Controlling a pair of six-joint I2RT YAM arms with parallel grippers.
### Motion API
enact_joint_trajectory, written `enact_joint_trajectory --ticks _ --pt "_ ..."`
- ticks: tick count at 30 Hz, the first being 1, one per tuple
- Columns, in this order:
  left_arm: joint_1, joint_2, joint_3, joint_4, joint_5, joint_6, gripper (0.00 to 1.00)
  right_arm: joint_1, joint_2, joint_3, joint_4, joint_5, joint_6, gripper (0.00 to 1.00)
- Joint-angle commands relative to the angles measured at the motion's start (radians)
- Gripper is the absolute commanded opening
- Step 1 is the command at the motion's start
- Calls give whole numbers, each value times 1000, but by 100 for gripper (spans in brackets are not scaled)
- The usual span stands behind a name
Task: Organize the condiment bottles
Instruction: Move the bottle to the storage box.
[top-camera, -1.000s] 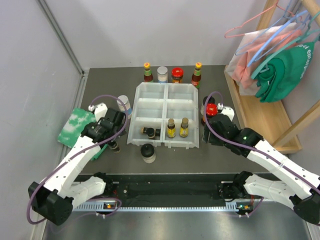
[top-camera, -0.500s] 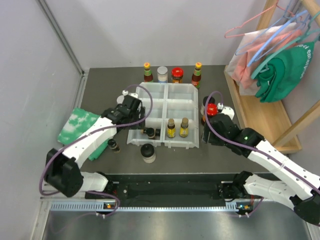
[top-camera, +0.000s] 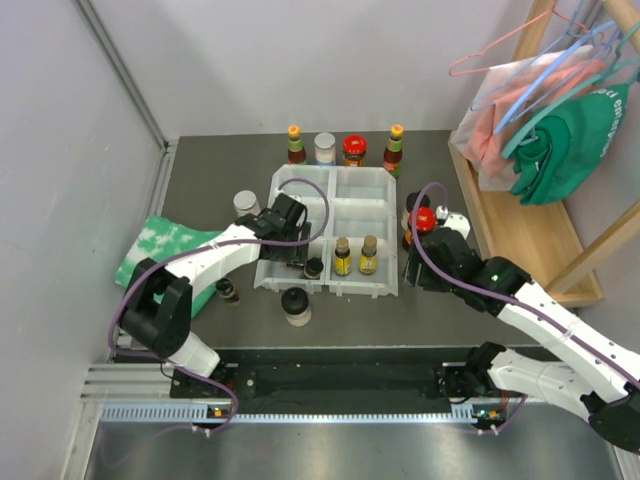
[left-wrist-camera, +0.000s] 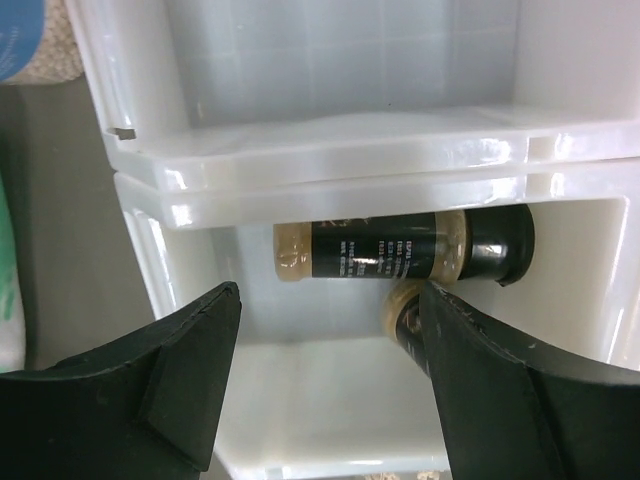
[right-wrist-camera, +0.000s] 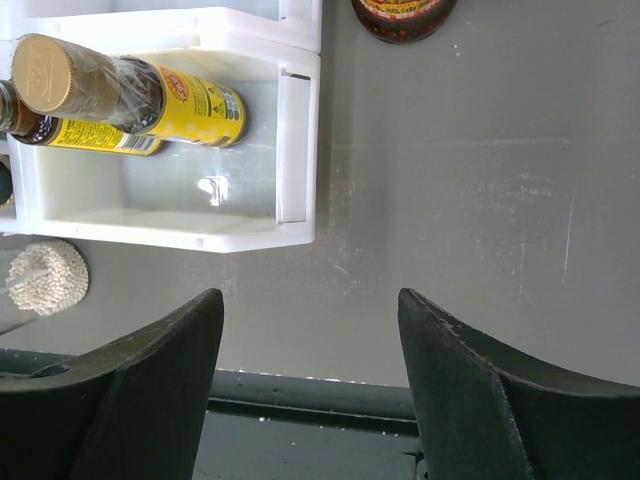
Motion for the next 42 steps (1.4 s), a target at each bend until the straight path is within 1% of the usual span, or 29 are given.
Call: enact_joint_trajectory --ticks 1,6,13,17,21,22,25,27,28,29,31,32,35,42 --pt "-2 20 -14 65 15 -8 77 -8 -16 19 1 -2 -4 70" --pt "1 32 -56 101 -5 -19 77 -8 -13 19 0 -4 -3 70" --pt "1 75 -100 183 16 -13 77 -8 -1 26 -7 1 -3 70" --pt "4 84 -114 218 18 -12 74 -10 13 29 -10 -1 -1 70" --pt "4 92 -123 235 18 -10 63 -8 22 32 -16 4 -3 70" --pt "4 97 -123 236 18 -10 57 -10 23 34 -16 5 -3 70" --pt "4 87 -122 235 18 -10 44 -10 30 39 -22 8 0 70" --pt "4 81 -119 230 13 -10 38 -10 36 43 -25 12 3 70" --pt "4 68 -117 229 10 -10 33 -10 39 45 -26 13 6 70" --pt "3 60 -117 226 10 -10 25 -8 42 48 -26 13 8 70" --pt "4 34 -108 221 0 -8 17 -8 49 52 -30 15 11 70" --pt "4 23 -107 215 -7 -10 10 -8 54 57 -31 15 11 70" --pt "4 -21 -96 204 -28 -10 0 -10 65 63 -36 21 16 70" --pt "3 -109 -74 191 -37 10 0 -10 89 80 -42 28 19 70"
